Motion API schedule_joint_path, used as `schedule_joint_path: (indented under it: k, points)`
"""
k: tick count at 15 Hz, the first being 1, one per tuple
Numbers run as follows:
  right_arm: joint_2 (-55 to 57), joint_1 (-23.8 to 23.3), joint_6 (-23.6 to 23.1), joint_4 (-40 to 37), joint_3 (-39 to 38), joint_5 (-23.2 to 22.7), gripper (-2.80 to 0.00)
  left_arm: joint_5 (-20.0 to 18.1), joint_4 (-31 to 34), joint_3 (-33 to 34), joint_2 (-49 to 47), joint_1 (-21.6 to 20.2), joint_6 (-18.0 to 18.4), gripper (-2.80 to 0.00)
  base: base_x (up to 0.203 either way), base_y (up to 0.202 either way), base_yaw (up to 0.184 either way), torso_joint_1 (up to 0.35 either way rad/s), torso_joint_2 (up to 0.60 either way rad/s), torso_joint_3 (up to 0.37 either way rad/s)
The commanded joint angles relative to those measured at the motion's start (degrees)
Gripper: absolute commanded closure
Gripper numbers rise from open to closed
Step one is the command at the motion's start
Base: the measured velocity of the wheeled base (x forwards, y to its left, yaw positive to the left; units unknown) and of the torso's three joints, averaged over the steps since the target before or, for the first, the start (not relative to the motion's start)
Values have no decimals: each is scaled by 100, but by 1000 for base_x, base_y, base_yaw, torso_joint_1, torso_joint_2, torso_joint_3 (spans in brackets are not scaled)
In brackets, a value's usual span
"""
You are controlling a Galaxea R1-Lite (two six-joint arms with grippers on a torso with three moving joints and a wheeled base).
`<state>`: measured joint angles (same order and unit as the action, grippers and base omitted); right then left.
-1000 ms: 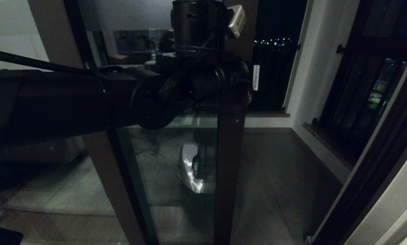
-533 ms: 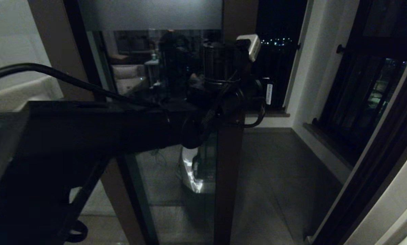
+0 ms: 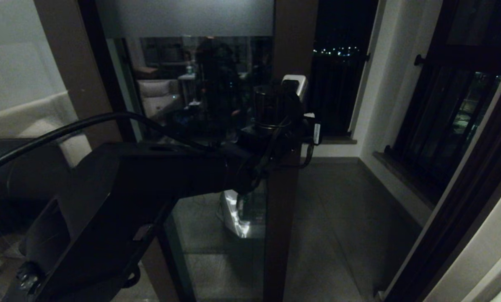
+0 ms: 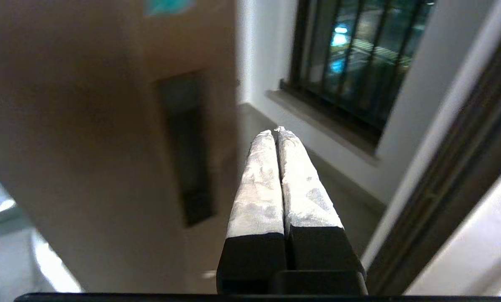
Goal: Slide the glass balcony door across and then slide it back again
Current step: Open the slid door
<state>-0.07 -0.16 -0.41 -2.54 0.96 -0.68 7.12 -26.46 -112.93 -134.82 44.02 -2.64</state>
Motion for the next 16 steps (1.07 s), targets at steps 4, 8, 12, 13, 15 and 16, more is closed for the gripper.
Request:
schedule_joint_path:
  k: [4, 8, 12, 13, 15, 16]
  points:
    - [14, -2, -2, -1, 0, -2, 0, 166, -24, -36, -196, -177, 232, 0, 0, 0, 0, 0, 0, 0]
    - [7, -2, -2, -1, 0, -2, 0, 282, -114, -53, -220, -244, 290, 0, 0, 0, 0, 0, 0, 0]
    - [7, -2, -2, -1, 0, -2, 0, 343, -105, -53, -167, -306, 290, 0, 0, 0, 0, 0, 0, 0]
    - [7, -2, -2, -1, 0, -2, 0, 398, -89, -50, -158, -306, 290, 0, 0, 0, 0, 0, 0, 0]
    - [7, -2, -2, -1, 0, -2, 0, 457, -96, -45, -158, -340, 290, 0, 0, 0, 0, 0, 0, 0]
    - [7, -2, -2, -1, 0, -2, 0, 457, -96, -45, -150, -389, 290, 0, 0, 0, 0, 0, 0, 0]
